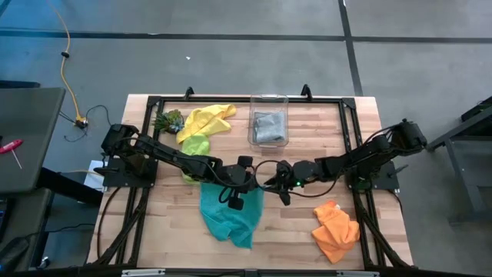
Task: Fold microfiber towels
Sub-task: Fold the blue microfiber cloth
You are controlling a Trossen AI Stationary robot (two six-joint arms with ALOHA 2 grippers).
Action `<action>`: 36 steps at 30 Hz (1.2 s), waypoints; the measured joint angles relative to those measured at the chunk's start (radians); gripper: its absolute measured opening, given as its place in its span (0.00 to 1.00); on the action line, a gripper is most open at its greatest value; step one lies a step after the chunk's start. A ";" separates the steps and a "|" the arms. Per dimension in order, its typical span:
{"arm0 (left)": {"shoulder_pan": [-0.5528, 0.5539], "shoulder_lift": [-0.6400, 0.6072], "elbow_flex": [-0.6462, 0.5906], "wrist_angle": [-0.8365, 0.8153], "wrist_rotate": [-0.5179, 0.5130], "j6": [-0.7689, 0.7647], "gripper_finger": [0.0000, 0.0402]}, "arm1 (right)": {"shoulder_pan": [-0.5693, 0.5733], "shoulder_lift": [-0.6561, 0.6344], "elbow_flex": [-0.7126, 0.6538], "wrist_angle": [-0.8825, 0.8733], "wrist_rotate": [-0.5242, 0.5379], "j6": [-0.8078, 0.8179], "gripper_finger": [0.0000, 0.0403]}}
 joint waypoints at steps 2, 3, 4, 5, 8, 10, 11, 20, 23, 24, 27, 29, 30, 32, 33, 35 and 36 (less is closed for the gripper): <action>0.000 0.000 0.000 0.001 -0.004 0.001 0.00 | 0.000 0.000 0.000 0.000 -0.005 -0.001 0.30; 0.000 0.000 0.000 0.003 -0.004 0.000 0.00 | 0.000 0.000 0.000 0.001 -0.006 -0.004 0.30; 0.000 0.000 0.000 0.006 -0.004 0.000 0.00 | 0.000 0.000 0.000 0.002 -0.006 -0.008 0.30; 0.000 0.000 0.000 0.006 -0.004 0.000 0.00 | -0.001 0.000 0.000 0.003 -0.006 -0.008 0.30; 0.000 0.000 0.000 0.006 -0.005 0.002 0.00 | -0.007 0.000 0.000 0.007 0.002 -0.008 0.30; 0.000 0.000 0.000 0.006 -0.005 0.003 0.00 | -0.009 0.000 0.000 0.030 0.015 -0.008 0.30; 0.000 0.000 0.000 0.006 -0.005 0.003 0.00 | -0.011 0.000 0.000 0.039 0.016 -0.009 0.30; 0.000 0.000 0.000 0.007 -0.007 0.003 0.00 | -0.008 0.004 0.000 0.035 -0.001 -0.001 0.30; 0.000 0.000 0.000 0.007 -0.007 0.003 0.00 | -0.008 0.034 0.005 0.047 -0.002 -0.002 0.30; 0.000 0.000 0.000 0.007 -0.008 0.003 0.00 | -0.008 0.052 0.016 0.047 -0.002 0.000 0.30; 0.000 0.000 0.000 0.007 -0.012 0.003 0.00 | -0.008 0.117 0.069 0.052 -0.034 -0.010 0.29; 0.000 0.000 0.000 0.007 -0.014 0.003 0.00 | -0.008 0.161 0.114 0.050 -0.046 -0.023 0.29; 0.000 0.000 0.000 0.007 -0.015 0.003 0.00 | -0.008 0.176 0.133 0.049 -0.055 -0.034 0.29; -0.001 -0.002 0.000 0.000 -0.012 0.000 0.00 | -0.008 0.192 0.164 0.030 -0.082 -0.057 0.28; -0.001 -0.002 0.000 0.000 -0.012 0.000 0.00 | -0.010 0.194 0.179 0.000 -0.104 -0.072 0.28; -0.001 -0.002 -0.001 0.001 -0.012 0.001 0.00 | -0.016 0.179 0.197 -0.076 -0.131 -0.094 0.27; 0.000 -0.002 -0.001 0.000 -0.013 0.002 0.00 | -0.018 0.166 0.199 -0.110 -0.141 -0.103 0.26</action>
